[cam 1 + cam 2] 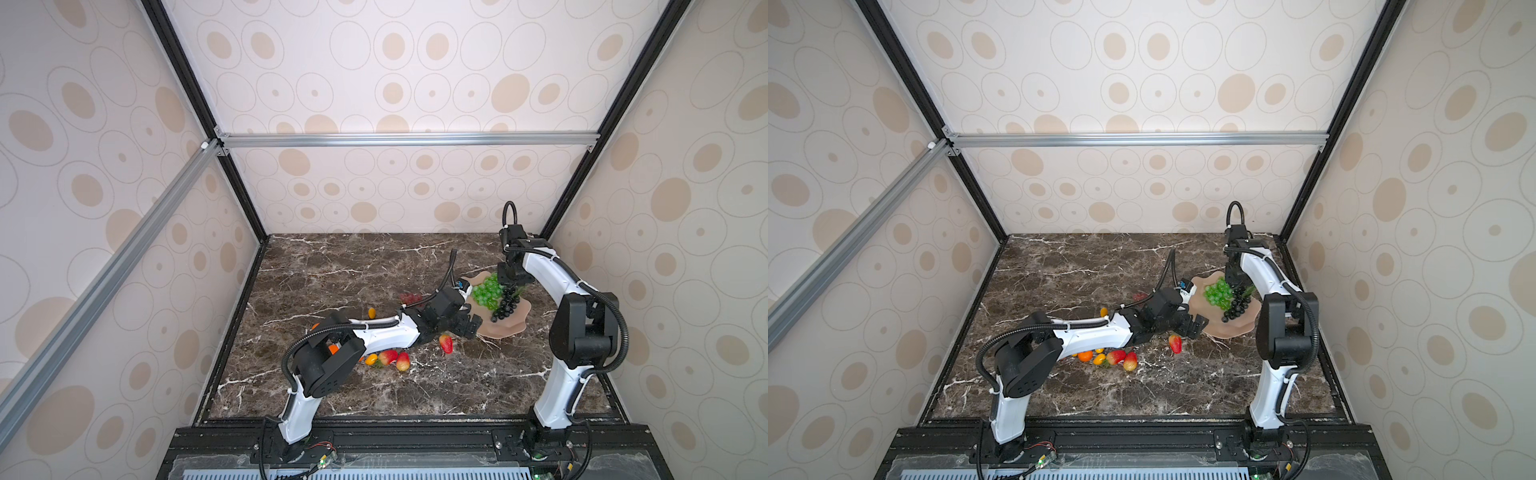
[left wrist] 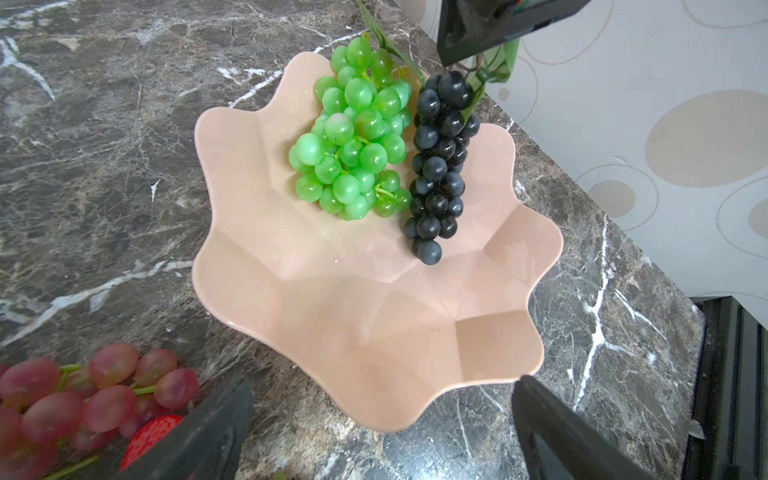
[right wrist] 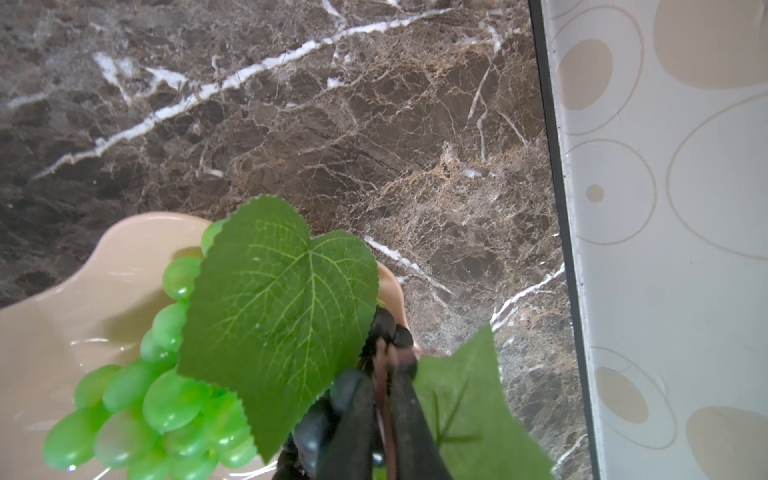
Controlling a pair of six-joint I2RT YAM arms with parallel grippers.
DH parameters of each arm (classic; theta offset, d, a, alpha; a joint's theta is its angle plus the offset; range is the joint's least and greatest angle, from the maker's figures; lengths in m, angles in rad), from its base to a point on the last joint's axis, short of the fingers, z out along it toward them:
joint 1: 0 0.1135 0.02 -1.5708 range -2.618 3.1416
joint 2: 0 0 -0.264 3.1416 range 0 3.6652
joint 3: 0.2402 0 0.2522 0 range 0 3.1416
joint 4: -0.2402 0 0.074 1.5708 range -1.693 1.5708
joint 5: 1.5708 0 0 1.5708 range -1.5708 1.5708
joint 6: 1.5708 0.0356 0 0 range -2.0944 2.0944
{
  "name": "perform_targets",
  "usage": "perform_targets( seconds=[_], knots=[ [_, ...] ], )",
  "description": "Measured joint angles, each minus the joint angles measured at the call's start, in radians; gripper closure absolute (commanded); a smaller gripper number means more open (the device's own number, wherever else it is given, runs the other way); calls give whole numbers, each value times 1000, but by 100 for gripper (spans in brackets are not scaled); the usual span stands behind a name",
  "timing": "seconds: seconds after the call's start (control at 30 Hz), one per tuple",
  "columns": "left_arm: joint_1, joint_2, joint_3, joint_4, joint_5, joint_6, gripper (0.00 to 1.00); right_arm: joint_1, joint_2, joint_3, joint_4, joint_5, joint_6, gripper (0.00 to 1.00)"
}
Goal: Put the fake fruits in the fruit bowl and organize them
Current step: 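Lower the dark grapes into the bowl beside the green grapes and open the right gripper, then raise the right gripper from the bowl while the left arm draws back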
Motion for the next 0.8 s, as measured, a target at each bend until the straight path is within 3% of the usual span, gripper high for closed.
perform_targets(
  seconds=[0.13, 0.33, 0.8],
  knots=[
    [0, 0, 0, 0, -6, 0, 2, 0, 0, 0, 0, -11, -1, 70],
    [0, -3, 0, -1, -19, 1, 2, -1, -30, 0, 0, -34, -1, 64],
    [0, -100, -27, -6, -83, 28, 2, 13, -306, -123, 60, -123, 21, 63]
  ],
)
